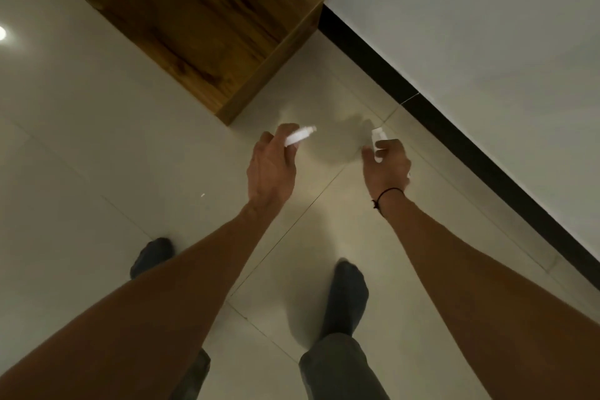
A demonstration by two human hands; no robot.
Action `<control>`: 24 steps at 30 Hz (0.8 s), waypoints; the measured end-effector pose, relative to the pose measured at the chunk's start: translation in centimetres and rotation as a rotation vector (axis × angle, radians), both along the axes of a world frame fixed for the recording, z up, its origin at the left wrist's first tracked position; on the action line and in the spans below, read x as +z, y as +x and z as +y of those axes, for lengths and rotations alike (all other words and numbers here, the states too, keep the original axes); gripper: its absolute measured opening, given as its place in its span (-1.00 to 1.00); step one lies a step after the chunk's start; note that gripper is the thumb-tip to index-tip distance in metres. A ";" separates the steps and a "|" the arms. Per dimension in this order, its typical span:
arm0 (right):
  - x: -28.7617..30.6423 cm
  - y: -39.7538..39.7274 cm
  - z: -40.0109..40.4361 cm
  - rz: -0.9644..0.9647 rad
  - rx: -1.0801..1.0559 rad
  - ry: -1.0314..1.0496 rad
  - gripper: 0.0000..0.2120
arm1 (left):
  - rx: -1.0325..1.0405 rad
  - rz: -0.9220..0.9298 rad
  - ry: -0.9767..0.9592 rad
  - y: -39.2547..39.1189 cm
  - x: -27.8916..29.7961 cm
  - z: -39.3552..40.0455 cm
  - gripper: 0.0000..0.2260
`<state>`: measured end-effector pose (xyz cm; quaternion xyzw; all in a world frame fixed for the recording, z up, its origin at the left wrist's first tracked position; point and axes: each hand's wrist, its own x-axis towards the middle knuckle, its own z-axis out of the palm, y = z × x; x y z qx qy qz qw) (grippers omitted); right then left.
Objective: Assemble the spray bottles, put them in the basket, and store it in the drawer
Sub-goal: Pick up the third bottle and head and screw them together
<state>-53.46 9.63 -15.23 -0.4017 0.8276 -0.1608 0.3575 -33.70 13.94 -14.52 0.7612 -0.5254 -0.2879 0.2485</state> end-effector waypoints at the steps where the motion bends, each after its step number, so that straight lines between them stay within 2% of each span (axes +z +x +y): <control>1: -0.5 -1.3 -0.2 0.089 0.028 0.043 -0.66 | 0.014 0.054 -0.022 0.1 -0.2 -0.7 -0.72; 5: -2.3 -4.3 -0.9 0.224 0.100 0.183 -0.39 | 0.026 0.222 -0.097 0.0 -0.5 -2.7 -0.72; 11: -5.2 -4.7 -2.5 0.175 0.309 0.346 -0.13 | 0.095 0.527 -0.038 -0.5 -0.5 -4.2 -0.70; 14: -5.9 -3.5 -2.0 0.188 0.399 0.378 -0.11 | 0.150 0.598 -0.002 -0.1 0.0 -4.5 -0.68; 17: -4.8 -3.3 -0.7 0.130 0.390 0.292 -0.16 | 0.220 0.605 0.037 0.7 1.2 -4.7 -0.67; 19: -3.0 -4.3 0.3 0.140 0.427 0.218 -0.17 | 0.276 0.618 0.050 1.3 2.4 -4.7 -0.69; 24: 3.9 -8.7 1.6 0.315 0.629 0.098 -0.15 | 0.426 0.713 0.105 2.1 7.4 -3.6 -0.72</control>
